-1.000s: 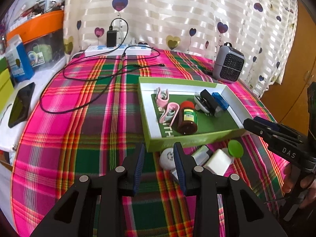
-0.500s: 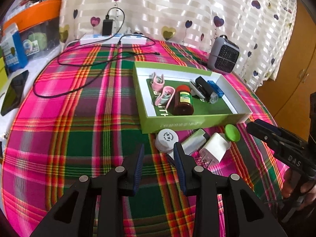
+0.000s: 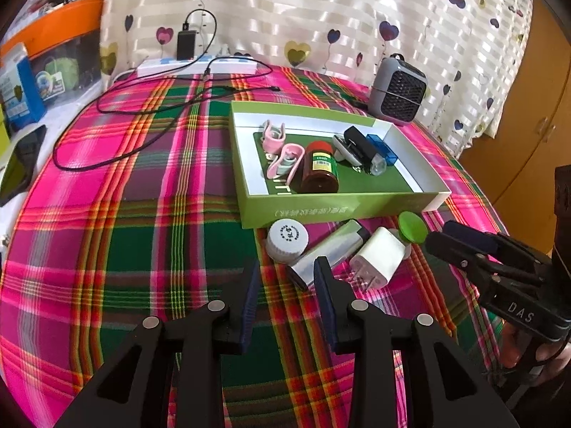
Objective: Organize rigid objects
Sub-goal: 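Grasp the green-capped white container with the right gripper while the left gripper approaches the white charger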
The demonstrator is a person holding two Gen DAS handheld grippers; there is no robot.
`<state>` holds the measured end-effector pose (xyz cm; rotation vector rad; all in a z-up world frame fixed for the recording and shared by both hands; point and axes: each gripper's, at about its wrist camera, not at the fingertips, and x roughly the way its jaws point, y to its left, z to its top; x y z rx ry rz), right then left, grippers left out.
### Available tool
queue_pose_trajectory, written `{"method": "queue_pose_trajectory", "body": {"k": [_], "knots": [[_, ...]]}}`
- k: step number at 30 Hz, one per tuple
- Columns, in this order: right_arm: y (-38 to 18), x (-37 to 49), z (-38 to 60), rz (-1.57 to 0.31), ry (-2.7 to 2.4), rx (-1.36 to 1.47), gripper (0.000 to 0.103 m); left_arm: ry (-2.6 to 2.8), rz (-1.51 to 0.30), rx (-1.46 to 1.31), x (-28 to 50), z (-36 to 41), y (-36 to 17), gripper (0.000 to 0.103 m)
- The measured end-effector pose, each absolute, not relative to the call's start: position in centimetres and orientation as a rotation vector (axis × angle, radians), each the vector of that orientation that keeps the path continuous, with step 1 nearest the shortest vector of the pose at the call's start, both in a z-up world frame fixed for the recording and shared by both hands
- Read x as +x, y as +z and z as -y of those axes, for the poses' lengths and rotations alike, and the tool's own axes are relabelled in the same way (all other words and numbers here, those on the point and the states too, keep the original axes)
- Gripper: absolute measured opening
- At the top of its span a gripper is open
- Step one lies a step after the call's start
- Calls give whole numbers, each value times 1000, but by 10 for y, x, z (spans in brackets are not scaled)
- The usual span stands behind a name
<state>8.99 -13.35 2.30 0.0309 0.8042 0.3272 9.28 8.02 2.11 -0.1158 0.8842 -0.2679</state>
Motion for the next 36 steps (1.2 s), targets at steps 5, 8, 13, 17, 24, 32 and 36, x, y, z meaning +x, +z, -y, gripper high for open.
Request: {"method": "queue_pose_trajectory", "body": {"k": [5, 8, 13, 17, 24, 32, 36], "knots": [[23, 93, 123, -788, 354, 20, 45, -277, -882, -109, 90, -78, 21, 30], [21, 99, 120, -792, 340, 16, 45, -280, -884, -107, 90, -76, 21, 30], [18, 107, 118, -812, 334, 25, 45, -285, -884, -106, 90, -75, 21, 30], [15, 112, 116, -837, 329, 23, 45, -294, -879, -104, 90, -73, 23, 30], [12, 114, 120, -846, 333, 48, 45, -307, -878, -98, 89, -68, 23, 30], [13, 111, 119, -836, 344, 34, 37, -319, -877, -88, 88, -63, 25, 30], [14, 110, 120, -834, 338, 24, 35, -331, -879, -78, 89, -58, 25, 30]]}}
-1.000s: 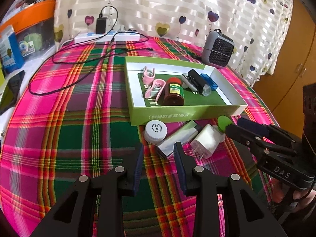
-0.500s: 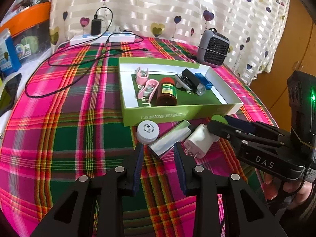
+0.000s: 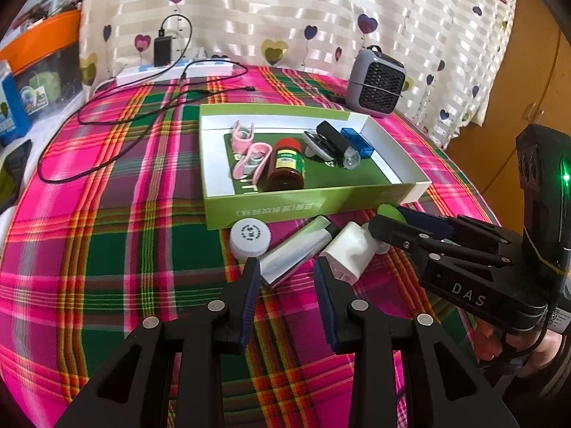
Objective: Organize rigid objects
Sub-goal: 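Grasp the green-capped white container with the right gripper while the left gripper approaches the white charger, then grasp the white charger with the left gripper while the right gripper holds the container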
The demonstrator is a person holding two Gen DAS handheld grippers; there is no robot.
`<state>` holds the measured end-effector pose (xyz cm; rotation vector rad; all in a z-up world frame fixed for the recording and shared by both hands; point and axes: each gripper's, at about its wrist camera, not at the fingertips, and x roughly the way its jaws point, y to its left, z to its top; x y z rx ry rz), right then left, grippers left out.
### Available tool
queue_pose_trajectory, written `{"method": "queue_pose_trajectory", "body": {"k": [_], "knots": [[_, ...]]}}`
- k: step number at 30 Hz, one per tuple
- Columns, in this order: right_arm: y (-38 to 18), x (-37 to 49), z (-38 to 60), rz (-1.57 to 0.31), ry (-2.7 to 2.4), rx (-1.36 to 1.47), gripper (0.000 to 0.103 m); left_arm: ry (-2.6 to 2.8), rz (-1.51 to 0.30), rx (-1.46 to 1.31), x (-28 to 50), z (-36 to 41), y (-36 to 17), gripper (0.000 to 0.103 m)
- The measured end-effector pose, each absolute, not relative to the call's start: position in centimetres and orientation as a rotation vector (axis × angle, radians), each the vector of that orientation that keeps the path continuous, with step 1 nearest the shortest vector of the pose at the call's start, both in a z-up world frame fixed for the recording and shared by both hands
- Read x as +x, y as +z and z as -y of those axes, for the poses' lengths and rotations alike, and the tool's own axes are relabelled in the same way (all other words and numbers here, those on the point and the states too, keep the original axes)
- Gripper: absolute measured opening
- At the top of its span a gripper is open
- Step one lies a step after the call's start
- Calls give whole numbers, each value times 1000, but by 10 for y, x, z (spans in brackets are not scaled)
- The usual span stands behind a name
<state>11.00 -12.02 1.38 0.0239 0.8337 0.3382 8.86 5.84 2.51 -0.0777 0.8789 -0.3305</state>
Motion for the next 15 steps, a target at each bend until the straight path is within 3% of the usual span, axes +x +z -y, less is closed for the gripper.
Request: {"method": "queue_pose_trajectory", "body": {"k": [15], "knots": [[16, 101, 145, -827, 300, 50, 35, -493, -855, 29, 96, -19, 27, 30]]}}
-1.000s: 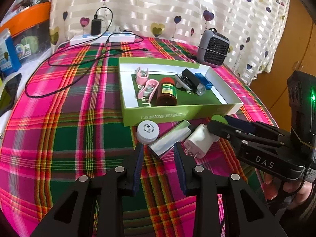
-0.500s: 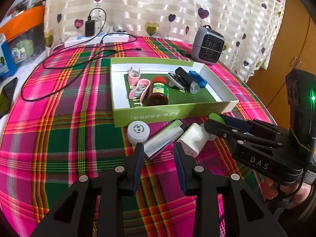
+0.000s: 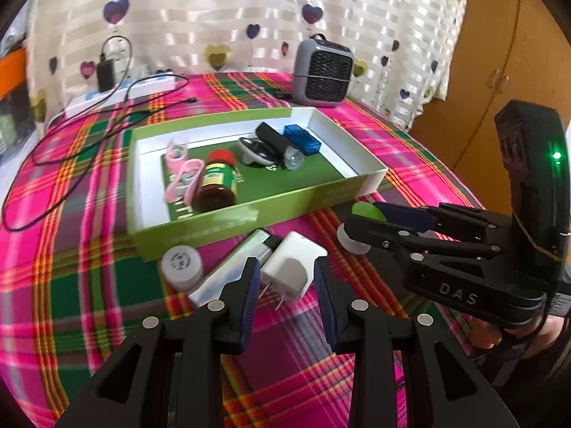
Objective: Organize rigid objects
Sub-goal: 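Grasp the white charger with the left gripper while the right gripper holds the container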
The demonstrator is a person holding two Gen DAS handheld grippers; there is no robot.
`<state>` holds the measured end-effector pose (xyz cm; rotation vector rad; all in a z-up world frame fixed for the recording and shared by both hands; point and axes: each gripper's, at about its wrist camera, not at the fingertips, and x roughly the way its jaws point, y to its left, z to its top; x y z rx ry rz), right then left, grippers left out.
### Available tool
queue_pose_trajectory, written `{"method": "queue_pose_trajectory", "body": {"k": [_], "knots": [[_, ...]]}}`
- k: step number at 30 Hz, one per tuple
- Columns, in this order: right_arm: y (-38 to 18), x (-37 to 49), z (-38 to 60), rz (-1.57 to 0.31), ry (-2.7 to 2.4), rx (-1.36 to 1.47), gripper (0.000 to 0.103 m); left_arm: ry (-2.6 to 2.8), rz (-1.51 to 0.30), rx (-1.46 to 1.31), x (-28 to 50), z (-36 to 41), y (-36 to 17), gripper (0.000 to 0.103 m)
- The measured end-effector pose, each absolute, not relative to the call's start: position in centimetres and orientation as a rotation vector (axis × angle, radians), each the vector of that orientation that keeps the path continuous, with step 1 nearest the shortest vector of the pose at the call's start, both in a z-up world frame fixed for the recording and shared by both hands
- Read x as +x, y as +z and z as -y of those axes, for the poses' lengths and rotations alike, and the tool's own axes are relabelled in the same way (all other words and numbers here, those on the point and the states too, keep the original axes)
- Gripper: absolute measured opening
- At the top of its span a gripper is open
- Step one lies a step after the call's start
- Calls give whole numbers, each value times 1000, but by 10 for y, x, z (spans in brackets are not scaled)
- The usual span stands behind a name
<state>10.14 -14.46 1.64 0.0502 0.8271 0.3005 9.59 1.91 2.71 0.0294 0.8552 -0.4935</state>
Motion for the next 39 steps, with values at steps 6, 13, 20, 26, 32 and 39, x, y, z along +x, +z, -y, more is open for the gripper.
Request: {"method": "queue_pose_trajectory", "body": {"k": [6, 13, 20, 26, 32, 39], "knots": [[18, 99, 154, -822, 284, 62, 35, -520, -858, 66, 101, -7, 26, 30], [19, 99, 163, -819, 270, 76, 35, -506, -868, 103, 104, -1, 26, 31], [18, 98, 166, -818, 273, 83, 35, -479, -895, 108, 108, -3, 23, 31], [17, 97, 168, -818, 277, 90, 35, -485, -897, 121, 103, 0, 22, 31], [17, 96, 168, -820, 280, 93, 35, -523, -910, 131, 96, 9, 23, 31], [16, 96, 170, -823, 279, 100, 35, -503, -939, 120, 100, 16, 17, 32]]}}
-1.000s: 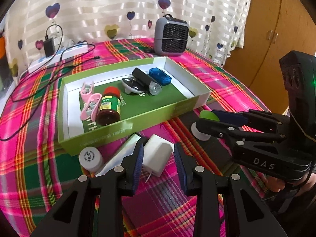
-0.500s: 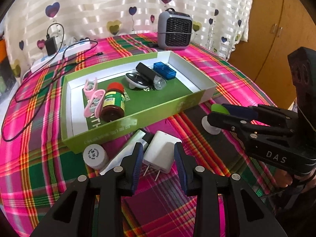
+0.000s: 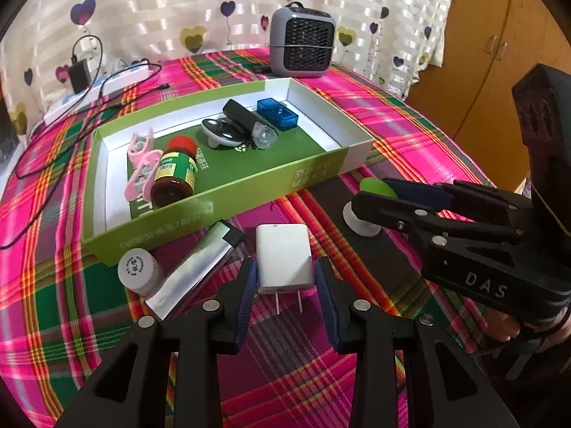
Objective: Organize rigid objects
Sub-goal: 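Grasp the white charger with the left gripper while the right gripper holds the container, then lift the white charger and green-capped container with both grippers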
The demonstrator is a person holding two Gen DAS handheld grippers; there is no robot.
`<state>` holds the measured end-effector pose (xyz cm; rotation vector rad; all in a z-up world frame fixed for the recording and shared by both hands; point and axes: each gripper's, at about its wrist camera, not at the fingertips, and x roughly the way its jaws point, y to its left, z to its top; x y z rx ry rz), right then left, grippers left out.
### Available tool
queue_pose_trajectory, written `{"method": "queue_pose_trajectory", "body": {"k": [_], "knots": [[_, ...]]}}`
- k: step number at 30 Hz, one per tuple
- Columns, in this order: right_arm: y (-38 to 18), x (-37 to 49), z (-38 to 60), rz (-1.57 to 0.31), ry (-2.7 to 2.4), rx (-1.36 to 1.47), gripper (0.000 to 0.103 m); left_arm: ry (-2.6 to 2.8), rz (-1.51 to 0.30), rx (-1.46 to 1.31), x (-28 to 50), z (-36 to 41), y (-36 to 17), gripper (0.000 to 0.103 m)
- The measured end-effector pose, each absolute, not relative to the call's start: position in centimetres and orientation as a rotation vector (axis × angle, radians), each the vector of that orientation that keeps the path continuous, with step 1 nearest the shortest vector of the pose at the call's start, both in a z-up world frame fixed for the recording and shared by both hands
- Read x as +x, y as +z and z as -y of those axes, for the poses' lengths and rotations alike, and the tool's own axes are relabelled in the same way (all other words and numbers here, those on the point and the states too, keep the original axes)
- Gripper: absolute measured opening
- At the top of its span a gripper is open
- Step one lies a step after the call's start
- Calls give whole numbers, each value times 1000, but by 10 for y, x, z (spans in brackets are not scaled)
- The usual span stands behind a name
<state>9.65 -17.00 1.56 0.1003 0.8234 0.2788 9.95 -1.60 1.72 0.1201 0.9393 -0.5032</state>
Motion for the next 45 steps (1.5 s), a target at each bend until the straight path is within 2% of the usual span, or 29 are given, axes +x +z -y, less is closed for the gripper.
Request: {"method": "queue_pose_trajectory", "body": {"k": [45], "knots": [[13, 95, 172, -824, 278, 96, 35, -407, -934, 154, 100, 32, 10, 32]]}}
